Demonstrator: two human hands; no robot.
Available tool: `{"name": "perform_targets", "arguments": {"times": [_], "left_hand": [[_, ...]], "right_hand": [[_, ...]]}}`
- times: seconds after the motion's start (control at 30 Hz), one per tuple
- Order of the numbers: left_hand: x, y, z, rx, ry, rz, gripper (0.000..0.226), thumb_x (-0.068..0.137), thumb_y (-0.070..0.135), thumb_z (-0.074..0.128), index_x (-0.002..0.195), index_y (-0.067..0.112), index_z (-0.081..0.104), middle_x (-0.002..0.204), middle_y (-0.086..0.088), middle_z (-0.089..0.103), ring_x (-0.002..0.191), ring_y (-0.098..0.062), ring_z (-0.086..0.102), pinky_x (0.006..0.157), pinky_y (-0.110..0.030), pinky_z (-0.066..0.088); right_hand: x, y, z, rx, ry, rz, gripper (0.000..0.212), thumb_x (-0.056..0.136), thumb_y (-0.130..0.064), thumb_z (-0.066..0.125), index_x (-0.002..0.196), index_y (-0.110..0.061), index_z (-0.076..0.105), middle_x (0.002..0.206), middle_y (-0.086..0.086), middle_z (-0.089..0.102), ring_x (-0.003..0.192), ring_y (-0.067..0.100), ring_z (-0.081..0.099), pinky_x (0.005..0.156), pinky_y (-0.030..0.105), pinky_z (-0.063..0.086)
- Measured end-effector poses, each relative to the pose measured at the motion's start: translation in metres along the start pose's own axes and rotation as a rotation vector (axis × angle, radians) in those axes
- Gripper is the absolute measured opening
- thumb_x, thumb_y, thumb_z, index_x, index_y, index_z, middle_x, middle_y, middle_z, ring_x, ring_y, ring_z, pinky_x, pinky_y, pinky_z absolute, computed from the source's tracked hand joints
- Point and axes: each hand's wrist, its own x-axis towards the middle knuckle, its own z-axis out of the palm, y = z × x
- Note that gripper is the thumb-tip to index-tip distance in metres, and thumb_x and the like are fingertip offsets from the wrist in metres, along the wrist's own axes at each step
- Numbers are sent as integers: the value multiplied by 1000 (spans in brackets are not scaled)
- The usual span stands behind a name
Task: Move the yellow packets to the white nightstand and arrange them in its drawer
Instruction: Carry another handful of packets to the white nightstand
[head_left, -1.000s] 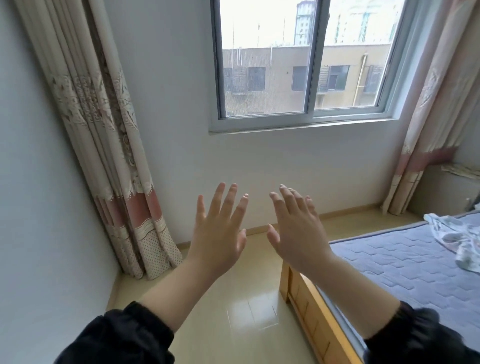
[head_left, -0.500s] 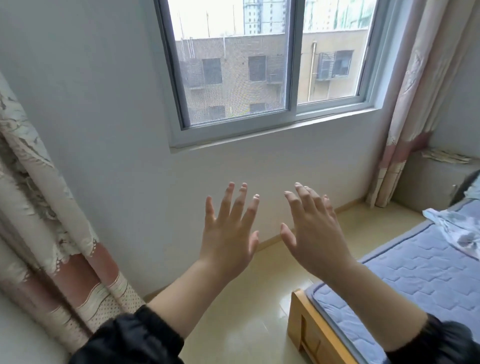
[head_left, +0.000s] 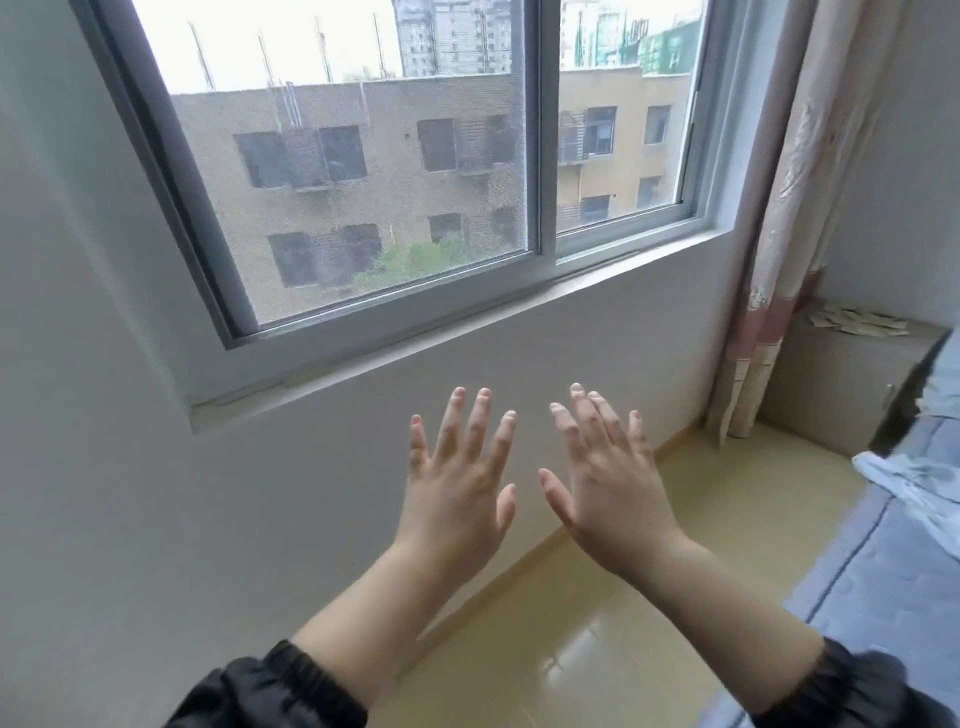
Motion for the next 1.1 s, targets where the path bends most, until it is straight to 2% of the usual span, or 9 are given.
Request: {"name": "perform_targets", "arguments": {"times": [0.2, 0.33, 0.4, 0.47, 0.57, 0.67, 0.83, 1.0, 1.1], "left_hand": [[140, -45, 98, -70, 9, 129, 79, 68, 44, 76, 137, 17, 48, 147, -13, 43, 139, -34, 34, 100, -62, 34], [241, -38, 154, -172, -15, 269, 78, 74, 46, 70, 142, 18, 44, 151, -12, 38, 141, -34, 31, 103, -62, 31], [286, -21, 176, -239, -33, 340, 76, 80, 46, 64, 146, 19, 37, 155, -11, 30, 144, -33, 23, 107, -62, 26], [323, 1, 202, -289, -43, 400, 75, 86, 47, 56, 151, 21, 27, 159, -9, 19, 147, -31, 11, 111, -60, 17], [370, 43, 239, -346, -54, 471, 76, 83, 47, 61, 148, 20, 33, 156, -9, 29, 145, -32, 22, 108, -61, 24], [415, 92, 278, -389, -77, 544, 76, 88, 46, 56, 152, 22, 24, 159, -7, 18, 147, -31, 11, 111, -60, 17], [515, 180, 342, -381, -28, 620, 79, 70, 46, 75, 140, 19, 48, 147, -11, 44, 136, -35, 39, 98, -62, 38], [618, 275, 388, -414, -55, 625, 83, 61, 45, 81, 135, 19, 54, 142, -11, 49, 132, -35, 45, 94, -62, 41], [666, 324, 416, -467, -88, 618, 82, 63, 43, 79, 136, 18, 52, 144, -11, 48, 134, -35, 43, 95, -62, 40]], "right_hand": [[119, 48, 70, -101, 55, 147, 63, 89, -47, 32, 142, -13, 35, 151, 13, 33, 140, 30, 29, 110, 56, 23], [181, 94, 93, -219, 48, 312, 63, 88, -47, 32, 139, -11, 43, 148, 13, 40, 134, 32, 41, 104, 57, 33], [201, 124, 101, -274, 37, 397, 64, 86, -47, 33, 137, -11, 47, 145, 13, 43, 131, 32, 45, 102, 58, 36], [213, 156, 108, -312, 25, 481, 64, 86, -46, 34, 137, -11, 49, 145, 13, 45, 130, 33, 46, 100, 59, 38], [224, 210, 123, -363, 19, 573, 63, 85, -45, 35, 136, -11, 50, 144, 12, 46, 129, 33, 48, 98, 59, 39], [237, 274, 141, -371, 21, 660, 63, 85, -44, 35, 137, -11, 49, 145, 12, 45, 129, 34, 47, 99, 60, 38], [271, 403, 168, -391, 2, 737, 63, 86, -45, 34, 136, -12, 50, 145, 11, 45, 128, 33, 48, 98, 60, 40], [315, 531, 181, -405, -28, 778, 63, 86, -45, 33, 136, -11, 51, 144, 12, 46, 128, 33, 48, 97, 60, 41], [335, 600, 191, -413, -61, 792, 63, 86, -46, 33, 136, -12, 50, 145, 12, 45, 128, 33, 48, 97, 60, 40]]}}
